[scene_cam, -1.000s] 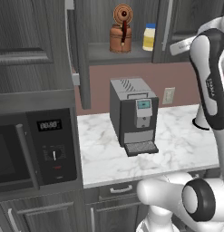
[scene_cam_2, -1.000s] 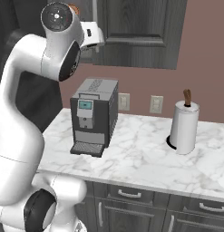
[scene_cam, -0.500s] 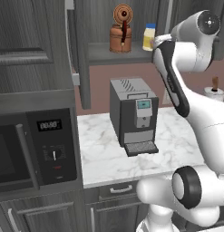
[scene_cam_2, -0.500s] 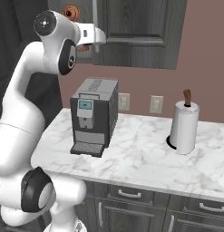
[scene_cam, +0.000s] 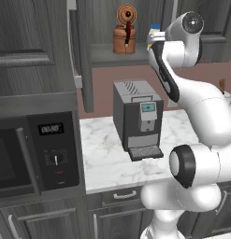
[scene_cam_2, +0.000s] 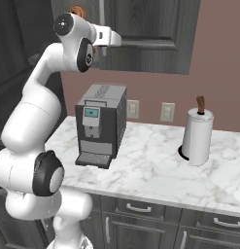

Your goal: The dining table condiment station is running low on mayonnaise. Refill the condiment station by opening the cabinet and taking the mayonnaise from the cabinet and placing it on the dining table.

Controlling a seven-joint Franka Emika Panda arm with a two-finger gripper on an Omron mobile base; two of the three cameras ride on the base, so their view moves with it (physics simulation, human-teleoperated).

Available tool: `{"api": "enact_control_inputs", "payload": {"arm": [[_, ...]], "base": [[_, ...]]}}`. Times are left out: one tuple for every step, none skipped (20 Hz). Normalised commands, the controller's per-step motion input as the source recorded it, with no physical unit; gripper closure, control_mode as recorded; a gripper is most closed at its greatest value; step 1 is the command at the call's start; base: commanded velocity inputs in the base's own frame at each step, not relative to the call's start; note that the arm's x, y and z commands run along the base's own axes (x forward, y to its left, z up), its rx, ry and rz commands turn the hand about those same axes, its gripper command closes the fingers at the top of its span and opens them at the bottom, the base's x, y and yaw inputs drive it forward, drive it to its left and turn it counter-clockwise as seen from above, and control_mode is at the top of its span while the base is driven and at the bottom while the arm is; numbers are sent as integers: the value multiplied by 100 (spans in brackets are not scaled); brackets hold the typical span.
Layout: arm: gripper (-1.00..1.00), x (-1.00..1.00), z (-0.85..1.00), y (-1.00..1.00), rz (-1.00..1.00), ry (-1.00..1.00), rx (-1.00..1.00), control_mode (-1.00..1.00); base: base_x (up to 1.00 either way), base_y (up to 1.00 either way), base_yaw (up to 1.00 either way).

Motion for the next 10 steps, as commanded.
{"api": "enact_control_inputs", "payload": {"arm": [[-100,66,0,-12,-6,0,12,-100],[-100,64,0,-13,-6,0,13,-100],[-100,59,0,-21,-6,0,13,-100],[-100,55,0,-26,-4,0,13,-100],[-100,49,0,-27,-1,0,12,-100],[-100,40,0,-30,0,0,11,-100],[-100,36,0,-30,0,-3,10,-100],[-100,36,0,-26,0,-3,7,-100],[100,30,0,-23,0,-5,2,-100],[100,21,0,-24,0,-6,0,-100]], "base": [[0,0,0],[0,0,0],[0,0,0],[0,0,0],[0,0,0],[0,0,0],[0,0,0],[0,0,0],[0,0,0],[0,0,0]]}}
